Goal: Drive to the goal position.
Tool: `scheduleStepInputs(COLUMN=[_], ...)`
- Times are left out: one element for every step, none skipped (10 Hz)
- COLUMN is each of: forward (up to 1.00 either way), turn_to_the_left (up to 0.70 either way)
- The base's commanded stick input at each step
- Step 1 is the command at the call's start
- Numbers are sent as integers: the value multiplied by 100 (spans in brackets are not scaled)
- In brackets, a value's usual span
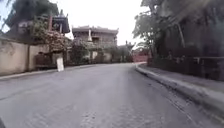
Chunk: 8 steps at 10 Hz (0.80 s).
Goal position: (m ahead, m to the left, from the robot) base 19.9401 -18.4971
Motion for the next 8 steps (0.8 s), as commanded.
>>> scheduleStepInputs(forward=[8,8,8,8,12,51,92,94], turn_to_the_left=[0,0,0,0,0,0,0,0])
